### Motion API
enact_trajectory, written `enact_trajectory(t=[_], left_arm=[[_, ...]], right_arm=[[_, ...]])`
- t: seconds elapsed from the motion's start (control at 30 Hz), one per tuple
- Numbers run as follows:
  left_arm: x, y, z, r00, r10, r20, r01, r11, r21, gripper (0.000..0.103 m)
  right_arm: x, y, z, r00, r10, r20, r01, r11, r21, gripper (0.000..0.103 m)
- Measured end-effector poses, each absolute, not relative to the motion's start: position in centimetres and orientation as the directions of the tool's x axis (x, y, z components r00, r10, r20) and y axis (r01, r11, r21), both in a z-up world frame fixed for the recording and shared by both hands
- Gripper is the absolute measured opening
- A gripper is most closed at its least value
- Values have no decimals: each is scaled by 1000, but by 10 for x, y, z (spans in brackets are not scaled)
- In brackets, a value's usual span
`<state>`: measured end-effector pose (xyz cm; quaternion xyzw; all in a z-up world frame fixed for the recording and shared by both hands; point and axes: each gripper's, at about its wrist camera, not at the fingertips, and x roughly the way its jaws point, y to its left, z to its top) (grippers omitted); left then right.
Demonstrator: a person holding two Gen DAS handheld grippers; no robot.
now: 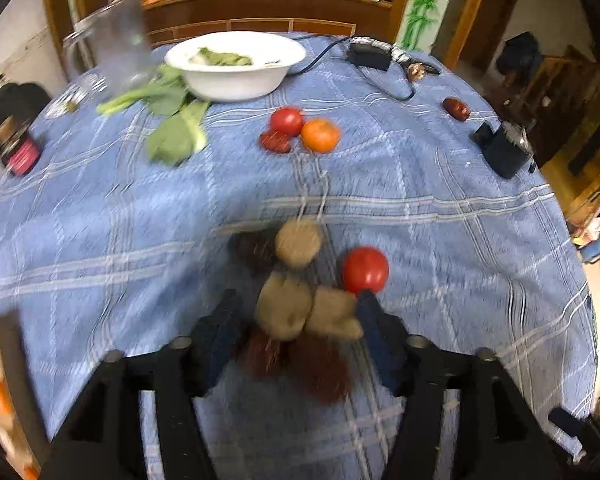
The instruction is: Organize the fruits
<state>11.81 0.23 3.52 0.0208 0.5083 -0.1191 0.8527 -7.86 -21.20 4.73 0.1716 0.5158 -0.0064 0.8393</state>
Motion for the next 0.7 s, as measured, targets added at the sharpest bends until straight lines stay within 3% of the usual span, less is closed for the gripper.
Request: enact_trajectory(t=[0.13, 0.33, 0.4, 0.53, 0.57, 0.7], left_arm=[[127, -2, 34, 465, -183, -866, 268, 962, -59, 70], [110, -1, 22, 356, -275, -893, 363, 922, -139, 70], [96, -1, 17, 342, -267, -901, 388, 914, -124, 64], [72, 7, 18, 354, -247, -902, 416, 905, -85, 32], [67, 10, 19, 354, -254, -900, 417, 904, -91, 20], [44, 35, 27, 315, -290, -904, 382, 910, -159, 20]], right_arm=[[-86, -206, 46, 458, 155, -875, 192, 944, 268, 54], [-89, -189, 53, 465, 135, -875, 172, 956, 239, 54], [-90, -185, 56, 470, 126, -874, 164, 960, 226, 54], [-93, -178, 57, 470, 111, -876, 167, 963, 212, 54], [-94, -176, 57, 469, 111, -876, 169, 962, 213, 54], [-93, -170, 57, 471, 133, -872, 165, 958, 235, 54]])
